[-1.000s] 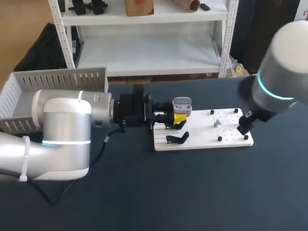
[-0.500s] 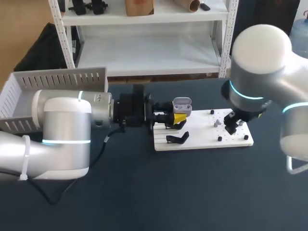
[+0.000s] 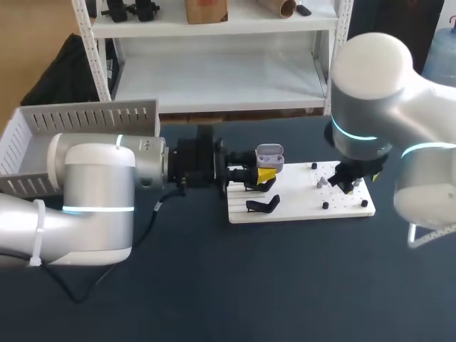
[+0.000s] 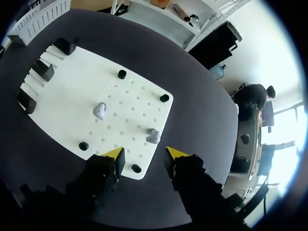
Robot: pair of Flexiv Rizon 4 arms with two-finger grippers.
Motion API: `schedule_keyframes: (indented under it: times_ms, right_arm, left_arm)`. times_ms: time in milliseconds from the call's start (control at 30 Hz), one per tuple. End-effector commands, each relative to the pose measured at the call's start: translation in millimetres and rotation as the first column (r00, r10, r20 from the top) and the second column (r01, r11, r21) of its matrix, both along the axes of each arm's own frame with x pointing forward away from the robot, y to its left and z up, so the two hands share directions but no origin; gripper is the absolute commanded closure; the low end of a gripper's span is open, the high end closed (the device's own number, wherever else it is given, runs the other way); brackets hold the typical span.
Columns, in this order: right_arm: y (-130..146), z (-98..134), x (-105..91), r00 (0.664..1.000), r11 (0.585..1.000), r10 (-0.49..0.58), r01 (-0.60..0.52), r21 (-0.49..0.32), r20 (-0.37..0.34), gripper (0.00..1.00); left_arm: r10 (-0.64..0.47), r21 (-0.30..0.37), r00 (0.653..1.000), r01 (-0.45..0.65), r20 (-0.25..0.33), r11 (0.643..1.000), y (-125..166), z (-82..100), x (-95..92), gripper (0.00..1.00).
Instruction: Pick up each earbud case from the left stands, insert the matching earbuds, close the lid, and place the case in the box.
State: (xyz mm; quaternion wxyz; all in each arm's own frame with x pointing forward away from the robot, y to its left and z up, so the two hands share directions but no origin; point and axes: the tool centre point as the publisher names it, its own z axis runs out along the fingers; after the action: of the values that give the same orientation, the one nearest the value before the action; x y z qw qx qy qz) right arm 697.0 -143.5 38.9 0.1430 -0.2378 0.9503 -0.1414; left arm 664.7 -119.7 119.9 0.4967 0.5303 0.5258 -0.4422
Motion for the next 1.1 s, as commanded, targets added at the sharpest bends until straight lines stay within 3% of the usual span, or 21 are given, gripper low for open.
schedule_keyframes:
  times_ms: [33,200,433,833,1100]
  right_arm:
    - [0,-4,4.2,1.0,1.0,0.005,-0.005,-0.009,-0.011,0.43]
    - [-5,-6,7.5,1.0,1.0,-0.003,0.003,-0.018,-0.012,0.4]
    - [-8,-11,12.5,1.0,1.0,-0.02,0.02,-0.014,-0.02,0.51]
    - [-9,-15,20.7,0.999,0.999,-0.035,0.035,-0.018,-0.022,0.52]
    - [-9,-15,22.5,0.999,0.999,-0.047,0.047,-0.012,-0.019,0.58]
  left_arm:
    - [0.004,-0.004,1.0,-0.004,0.002,1.0,0,-0.5,-0.8,1.0]
    - [0.004,-0.004,1.0,-0.004,0.002,1.0,0,-0.5,-0.8,1.0]
    - [0.004,-0.004,1.0,-0.004,0.002,1.0,0,-0.5,-0.8,1.0]
    - [0.004,-0.004,1.0,-0.004,0.002,1.0,0,-0.5,-0.8,1.0]
    - [0.004,-0.004,1.0,-0.004,0.002,1.0,0,-0.5,-0.8,1.0]
